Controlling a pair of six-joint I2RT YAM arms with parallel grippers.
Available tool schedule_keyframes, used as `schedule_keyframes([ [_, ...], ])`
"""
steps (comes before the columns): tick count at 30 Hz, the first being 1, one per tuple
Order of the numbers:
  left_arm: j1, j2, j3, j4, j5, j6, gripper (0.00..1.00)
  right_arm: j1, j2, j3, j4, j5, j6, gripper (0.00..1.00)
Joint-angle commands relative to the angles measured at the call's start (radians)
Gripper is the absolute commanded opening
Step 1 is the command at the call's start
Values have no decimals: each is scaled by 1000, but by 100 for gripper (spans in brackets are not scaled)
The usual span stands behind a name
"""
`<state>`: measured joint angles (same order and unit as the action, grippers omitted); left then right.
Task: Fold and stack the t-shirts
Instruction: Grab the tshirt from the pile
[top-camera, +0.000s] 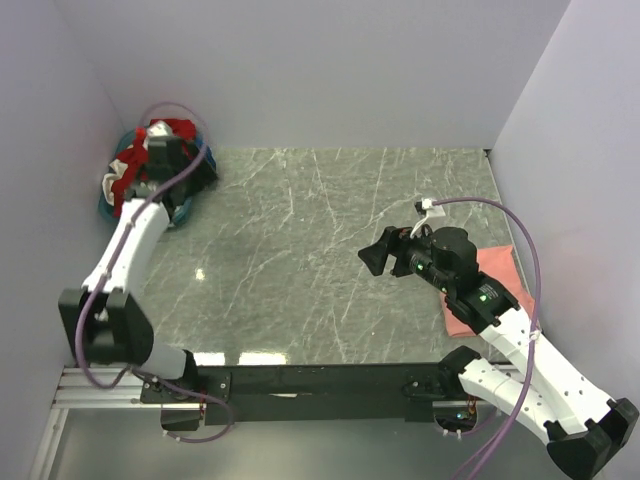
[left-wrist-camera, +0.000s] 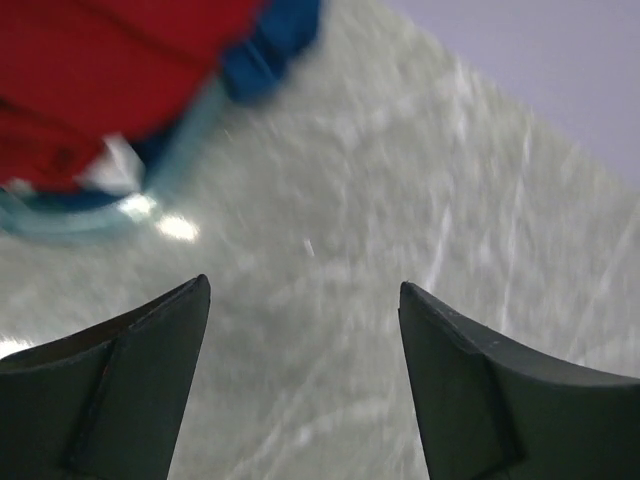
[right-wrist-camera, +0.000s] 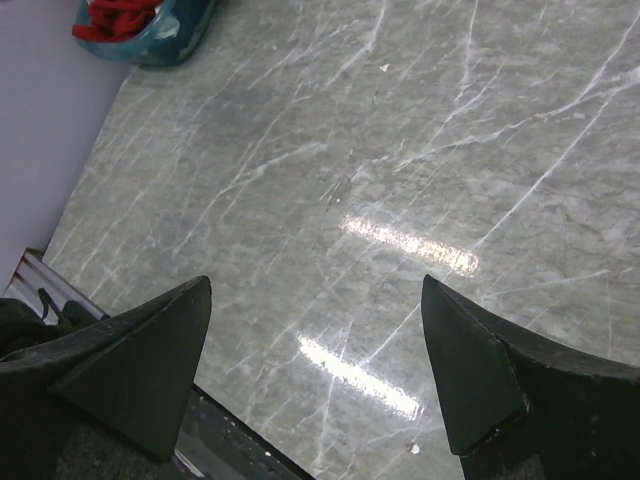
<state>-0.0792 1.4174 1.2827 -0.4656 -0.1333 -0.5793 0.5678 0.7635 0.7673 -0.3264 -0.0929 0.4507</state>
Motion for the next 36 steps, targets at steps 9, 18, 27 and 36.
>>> schedule_keyframes([
  [9, 266, 434, 383, -1, -136, -80, 78, 0, -30, 36, -5, 27, -10, 91],
  [18, 315, 627, 474, -42, -154, -114, 64, 0, -44, 24, -2, 32, -12, 91],
  [27, 322, 592, 477, -33, -138, -84, 6, -2, -35, 23, -2, 22, -9, 91],
  [36, 322, 463, 494, -15, -112, -51, 1, 0, -12, 27, -3, 21, -10, 91],
])
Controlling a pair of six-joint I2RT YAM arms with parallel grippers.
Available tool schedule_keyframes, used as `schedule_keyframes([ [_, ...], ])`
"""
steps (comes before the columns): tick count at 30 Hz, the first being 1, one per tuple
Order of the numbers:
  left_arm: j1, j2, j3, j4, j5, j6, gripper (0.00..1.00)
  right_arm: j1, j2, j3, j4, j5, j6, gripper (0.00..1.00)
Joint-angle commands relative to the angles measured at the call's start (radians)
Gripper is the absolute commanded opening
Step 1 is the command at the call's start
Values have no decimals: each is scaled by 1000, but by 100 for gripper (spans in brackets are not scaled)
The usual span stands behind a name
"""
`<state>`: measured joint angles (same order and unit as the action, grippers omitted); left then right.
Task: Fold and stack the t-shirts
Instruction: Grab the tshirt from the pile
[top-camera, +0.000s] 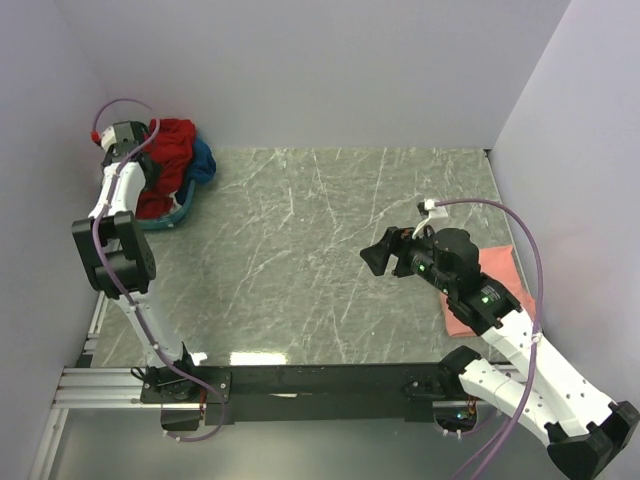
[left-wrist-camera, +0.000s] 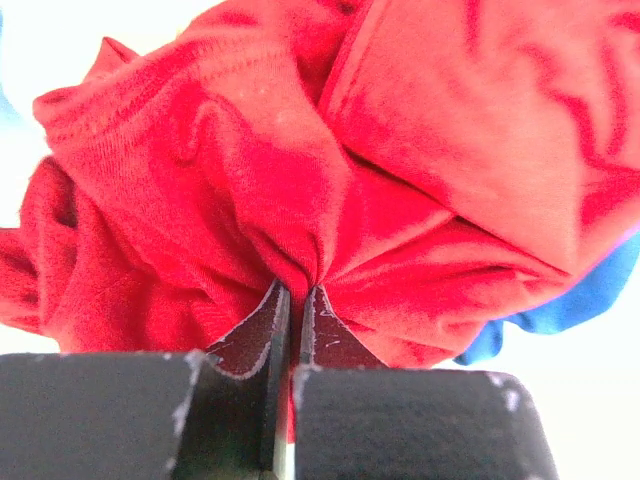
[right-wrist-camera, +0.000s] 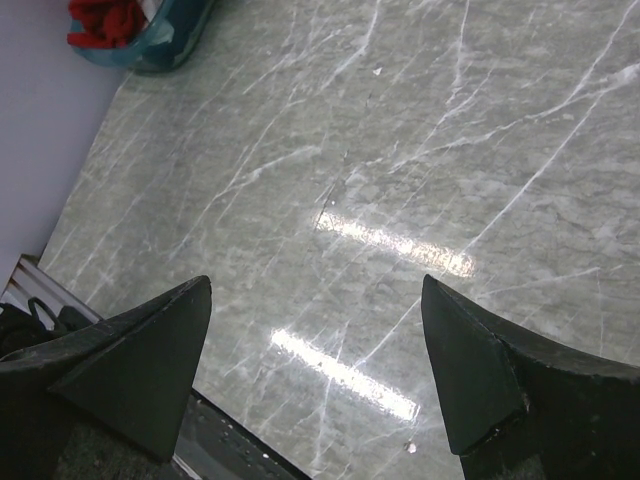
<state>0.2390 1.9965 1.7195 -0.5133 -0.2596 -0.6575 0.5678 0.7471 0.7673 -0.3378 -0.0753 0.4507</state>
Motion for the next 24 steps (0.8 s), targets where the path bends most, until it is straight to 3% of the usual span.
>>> schedule_keyframes([
  [1, 5, -128, 57, 36, 19, 30, 1, 0, 3, 27, 8, 3, -12, 91],
  [12, 5, -289, 135, 94, 112, 70, 0, 0, 21, 29, 10, 9, -14, 91],
  [16, 2, -358, 154, 143, 227, 65, 0, -2, 29, 29, 8, 14, -14, 91],
  [24, -81, -487, 169, 226, 313, 84, 0, 0, 37, 32, 5, 23, -15, 91],
])
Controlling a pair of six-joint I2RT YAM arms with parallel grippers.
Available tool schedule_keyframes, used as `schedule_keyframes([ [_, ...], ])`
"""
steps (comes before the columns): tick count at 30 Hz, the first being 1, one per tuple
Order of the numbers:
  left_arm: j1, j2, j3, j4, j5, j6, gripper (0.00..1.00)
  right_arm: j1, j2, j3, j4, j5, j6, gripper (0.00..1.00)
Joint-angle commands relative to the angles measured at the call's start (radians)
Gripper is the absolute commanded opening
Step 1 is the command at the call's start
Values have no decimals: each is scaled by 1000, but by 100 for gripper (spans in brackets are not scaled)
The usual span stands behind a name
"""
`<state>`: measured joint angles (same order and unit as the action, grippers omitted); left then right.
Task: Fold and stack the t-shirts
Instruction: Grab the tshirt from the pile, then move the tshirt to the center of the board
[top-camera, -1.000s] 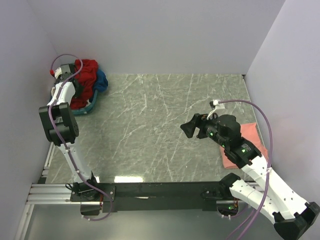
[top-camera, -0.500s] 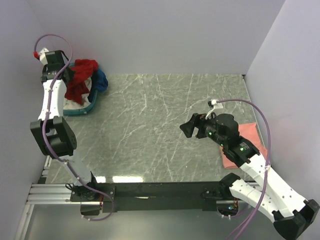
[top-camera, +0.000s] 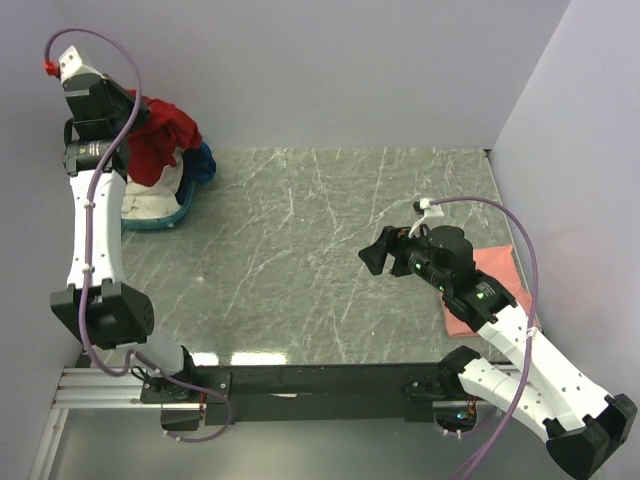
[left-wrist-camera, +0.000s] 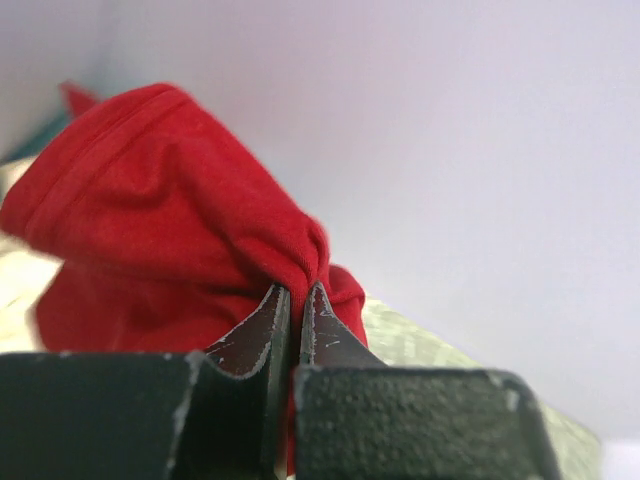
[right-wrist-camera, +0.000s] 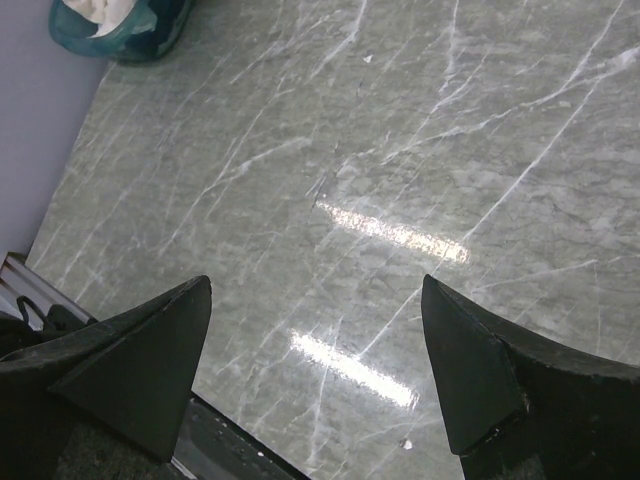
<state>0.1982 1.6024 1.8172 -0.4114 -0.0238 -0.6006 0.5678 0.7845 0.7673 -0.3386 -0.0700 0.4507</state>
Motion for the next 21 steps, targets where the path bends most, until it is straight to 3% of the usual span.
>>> schedule_keyframes([
  [1, -55, -114, 76, 129, 81, 30, 0, -2, 1, 32, 7, 19, -17, 91],
  [9, -270, -217, 65, 177, 62, 61, 0, 0, 7, 36, 4, 29, -17, 91],
  [17, -428, -334, -159, 266, 45, -5, 0, -2, 15, 35, 6, 36, -18, 91],
  [21, -439, -302, -237, 197, 0, -65, 0, 0, 30, 40, 6, 39, -18, 91],
])
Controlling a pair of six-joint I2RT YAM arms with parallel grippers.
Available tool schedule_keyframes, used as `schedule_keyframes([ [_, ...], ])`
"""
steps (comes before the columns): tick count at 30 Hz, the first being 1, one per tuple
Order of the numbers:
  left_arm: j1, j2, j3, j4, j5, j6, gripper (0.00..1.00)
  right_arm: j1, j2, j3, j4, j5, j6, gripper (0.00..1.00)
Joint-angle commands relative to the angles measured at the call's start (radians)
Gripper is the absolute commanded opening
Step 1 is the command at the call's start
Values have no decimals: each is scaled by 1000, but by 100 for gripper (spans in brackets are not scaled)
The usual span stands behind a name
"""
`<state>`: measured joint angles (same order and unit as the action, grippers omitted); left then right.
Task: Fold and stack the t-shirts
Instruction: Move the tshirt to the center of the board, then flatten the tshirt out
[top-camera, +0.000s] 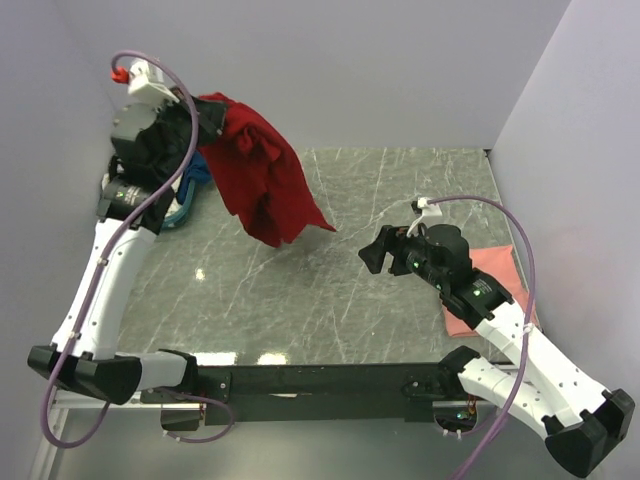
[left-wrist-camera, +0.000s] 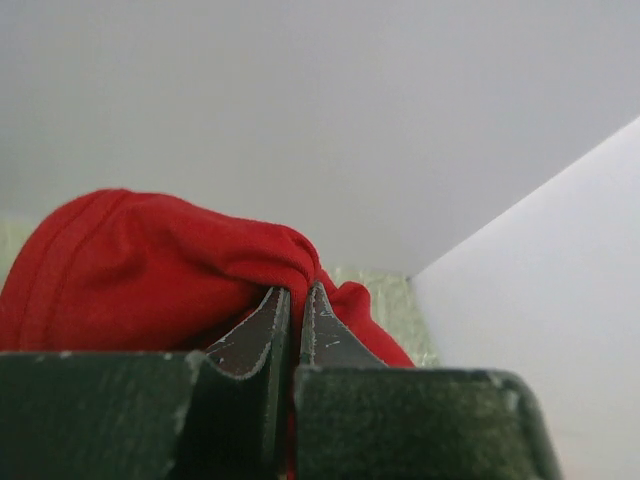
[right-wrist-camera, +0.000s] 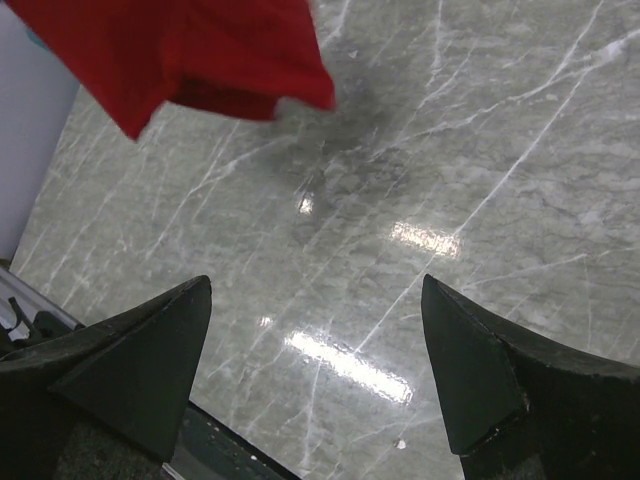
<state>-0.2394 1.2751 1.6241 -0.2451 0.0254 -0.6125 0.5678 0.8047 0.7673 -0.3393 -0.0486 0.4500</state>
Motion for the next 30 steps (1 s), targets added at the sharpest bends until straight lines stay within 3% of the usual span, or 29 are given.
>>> schedule_keyframes([
  [1, 0, 36, -96, 14, -59, -88, 2, 0, 11, 40, 3, 21, -17, 91],
  [4, 11, 95, -205, 9, -35, -147, 17, -2, 24, 40, 5, 29, -19, 91],
  [7, 58, 164, -295, -11, 85, -211, 48, -2, 44, 43, 0, 27, -20, 91],
  [10, 78, 155, -406, 23, 116, -240, 61, 0, 67, 37, 6, 18, -20, 91],
  [16, 34, 63, -585, 47, 36, -231, 61, 0, 171, 17, 83, -25, -16, 91],
  [24, -23, -16, -837, 99, 4, -251, 55, -2, 480, 84, 184, 32, 38, 88],
  [30, -34, -62, -880, 98, 22, -239, 54, 1, 698, 183, 275, 47, 70, 83],
])
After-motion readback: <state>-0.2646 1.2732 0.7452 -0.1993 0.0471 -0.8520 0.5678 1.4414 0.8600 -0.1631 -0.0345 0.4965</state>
